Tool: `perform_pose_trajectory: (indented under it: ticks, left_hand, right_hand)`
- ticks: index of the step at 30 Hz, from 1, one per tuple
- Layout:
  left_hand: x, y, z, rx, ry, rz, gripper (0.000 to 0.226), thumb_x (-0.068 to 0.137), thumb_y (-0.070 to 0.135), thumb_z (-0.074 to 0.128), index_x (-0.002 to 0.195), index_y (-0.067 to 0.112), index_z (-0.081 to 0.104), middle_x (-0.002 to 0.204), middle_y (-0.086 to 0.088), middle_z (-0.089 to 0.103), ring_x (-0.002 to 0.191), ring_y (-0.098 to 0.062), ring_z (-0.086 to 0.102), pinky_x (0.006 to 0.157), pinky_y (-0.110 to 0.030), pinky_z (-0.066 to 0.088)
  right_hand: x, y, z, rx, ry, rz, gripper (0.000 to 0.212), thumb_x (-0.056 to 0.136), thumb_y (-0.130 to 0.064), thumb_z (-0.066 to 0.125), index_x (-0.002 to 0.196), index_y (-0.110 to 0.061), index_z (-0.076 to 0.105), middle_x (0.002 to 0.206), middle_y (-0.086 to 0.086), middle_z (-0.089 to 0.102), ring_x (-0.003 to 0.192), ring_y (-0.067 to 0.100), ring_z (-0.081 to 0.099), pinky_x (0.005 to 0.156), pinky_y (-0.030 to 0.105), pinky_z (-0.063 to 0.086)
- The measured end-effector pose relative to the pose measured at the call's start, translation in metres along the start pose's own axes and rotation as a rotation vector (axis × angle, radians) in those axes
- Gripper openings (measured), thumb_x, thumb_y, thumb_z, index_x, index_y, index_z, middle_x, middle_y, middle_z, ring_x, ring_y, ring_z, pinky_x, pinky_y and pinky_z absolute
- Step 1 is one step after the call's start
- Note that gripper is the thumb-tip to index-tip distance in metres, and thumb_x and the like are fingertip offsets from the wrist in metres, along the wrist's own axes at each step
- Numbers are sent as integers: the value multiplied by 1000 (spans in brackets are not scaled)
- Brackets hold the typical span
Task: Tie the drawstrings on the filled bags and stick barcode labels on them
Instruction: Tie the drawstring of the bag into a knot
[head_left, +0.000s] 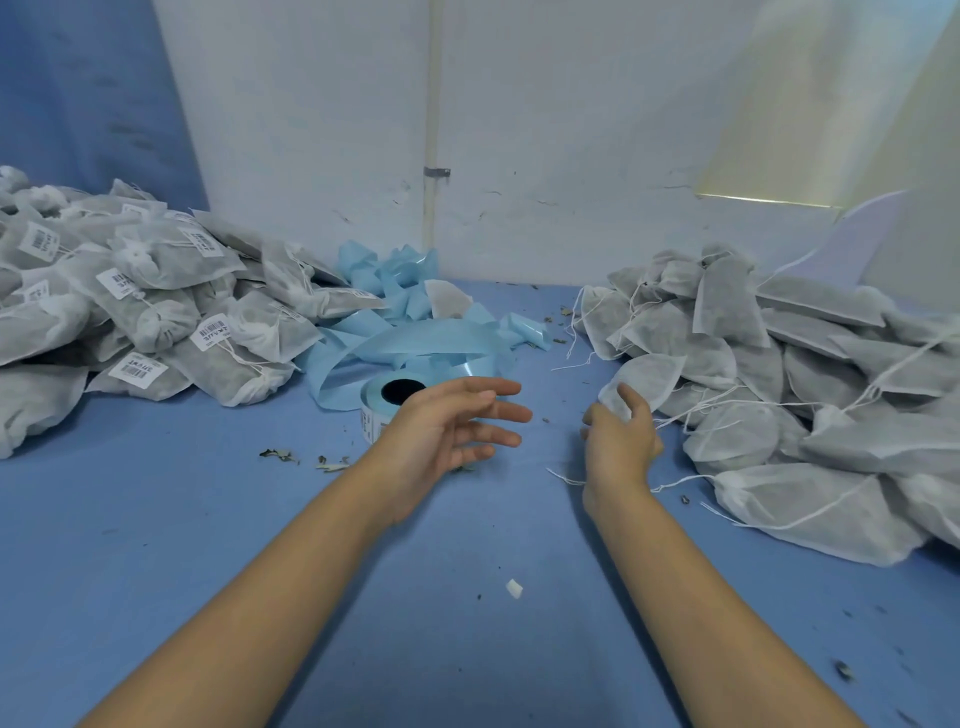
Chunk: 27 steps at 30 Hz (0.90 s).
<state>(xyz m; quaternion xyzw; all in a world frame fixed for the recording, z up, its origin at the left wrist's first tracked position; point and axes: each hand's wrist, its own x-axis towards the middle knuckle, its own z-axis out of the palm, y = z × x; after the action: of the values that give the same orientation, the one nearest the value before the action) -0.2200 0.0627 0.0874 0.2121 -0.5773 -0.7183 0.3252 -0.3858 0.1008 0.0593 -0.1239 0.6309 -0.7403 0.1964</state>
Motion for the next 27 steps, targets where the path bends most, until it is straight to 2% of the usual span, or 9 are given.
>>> perform_pose_trajectory:
  ticks: [1,3,6,9,11,14,19,24,27]
  left_hand:
    - [0,-1,0,-2,-1,-6,22,94,13,47,104,14,67,93,-4,74,74,-14,68,63,-18,52]
    - [1,-2,0,-1,2,-17,22,94,12,47,104,14,67,93,-4,74,73,-14,68,63,-18,52]
    - [1,-4,-1,7,19,-41,22,94,12,47,104,14,67,92,-4,74,73,-14,68,62,-18,51]
    - [1,-7,-1,26,72,-64,22,94,11,48,102,15,67,95,-2,74,73,-13,69,62,-18,51]
    - [2,-10,-1,28,126,-81,21,94,9,49,103,14,67,100,0,74,74,-13,70,62,-18,52]
    - [2,-13,0,-14,188,-106,20,94,8,50,107,12,65,109,0,69,77,-17,72,60,-19,53]
    - [3,-13,4,-79,229,-111,17,97,12,48,111,11,60,117,-2,63,78,-20,73,58,-20,54]
    - [3,-14,8,-144,206,-103,17,99,12,45,109,8,59,110,-4,66,76,-19,73,56,-20,54]
    - [4,-16,10,-291,216,-80,16,98,4,44,109,2,56,101,-10,67,74,-19,73,55,-21,54]
  right_hand:
    - [2,-1,-1,-2,-31,34,50,87,-3,48,135,-19,49,139,8,38,80,17,60,66,19,46]
    - [4,-3,-3,26,-69,78,48,88,-3,47,135,-14,47,110,8,55,67,12,55,59,16,43]
    - [5,-6,-5,102,-94,114,30,90,0,43,115,-15,50,86,4,53,62,10,52,49,13,42]
    - [1,-11,-4,175,-122,160,9,93,-9,50,96,-10,58,83,-1,54,46,5,57,40,12,40]
    - [-4,-13,-3,182,-170,194,9,92,-15,55,86,-14,60,86,-1,57,36,5,52,39,14,38]
    - [-13,-16,-1,167,-273,222,17,90,-13,52,95,-17,67,97,0,63,34,7,42,40,15,34]
    - [-27,-18,2,79,-439,147,30,90,-12,46,105,-15,71,94,-1,72,32,10,33,35,16,27]
    - [-37,-15,5,-42,-569,-30,30,90,-8,47,96,-15,75,87,1,75,31,11,32,35,16,29]
    - [-39,-10,5,-89,-629,-118,30,90,-7,50,98,-19,76,81,-3,75,32,11,34,37,16,29]
